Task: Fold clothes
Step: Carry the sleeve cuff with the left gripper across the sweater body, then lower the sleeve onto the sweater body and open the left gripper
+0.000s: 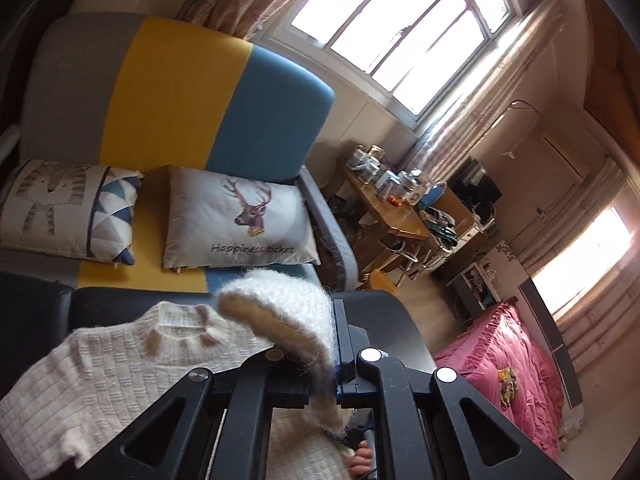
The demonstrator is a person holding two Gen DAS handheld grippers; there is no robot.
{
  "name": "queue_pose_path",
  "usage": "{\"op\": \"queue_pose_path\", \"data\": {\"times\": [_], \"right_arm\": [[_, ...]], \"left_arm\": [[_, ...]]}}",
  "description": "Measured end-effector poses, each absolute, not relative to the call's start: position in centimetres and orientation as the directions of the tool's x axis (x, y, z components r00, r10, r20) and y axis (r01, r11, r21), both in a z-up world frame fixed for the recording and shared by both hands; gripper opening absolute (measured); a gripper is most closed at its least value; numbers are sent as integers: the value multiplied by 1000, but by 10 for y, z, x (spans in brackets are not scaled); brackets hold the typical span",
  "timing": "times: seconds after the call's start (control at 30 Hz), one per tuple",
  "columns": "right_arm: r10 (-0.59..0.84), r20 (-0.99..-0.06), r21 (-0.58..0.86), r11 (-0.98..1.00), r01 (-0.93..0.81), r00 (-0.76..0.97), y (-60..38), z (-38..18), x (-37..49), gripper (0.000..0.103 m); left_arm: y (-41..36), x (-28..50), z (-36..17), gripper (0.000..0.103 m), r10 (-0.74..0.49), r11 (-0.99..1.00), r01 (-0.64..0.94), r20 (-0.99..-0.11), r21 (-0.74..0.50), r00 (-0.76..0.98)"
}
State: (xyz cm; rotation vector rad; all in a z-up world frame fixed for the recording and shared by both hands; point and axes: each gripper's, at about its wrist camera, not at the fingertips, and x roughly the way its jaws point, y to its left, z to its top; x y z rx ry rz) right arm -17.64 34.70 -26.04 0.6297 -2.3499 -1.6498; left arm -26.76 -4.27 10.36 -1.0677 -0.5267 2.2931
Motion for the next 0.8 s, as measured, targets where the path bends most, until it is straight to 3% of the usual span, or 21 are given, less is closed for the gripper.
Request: {"op": "queue_pose_path", "data": {"times": [0.4,0.67,0.73,0.8], "right_arm": [[-508,-246,960,-12,-278,-826,349,-243,-188,82],[-492,-388,920,-252,-300,-779,346,-223,-196,79],[-446,-437,884,-375,-280,-781,346,-211,-195,71],[-415,-495,838,-459,-295,-763,343,-211,-197,48]], "left_arm": [[-135,-270,-105,8,461,-870,-3,-812,-493,-357],[-135,-268,-124,8,363,-932,-127,-876,-340,-318],[-130,-266,-122,10,328,-943,-181,-883,-281,-336],[-126,-271,-133,11,249,-961,-198,-910,-191,-330]]}}
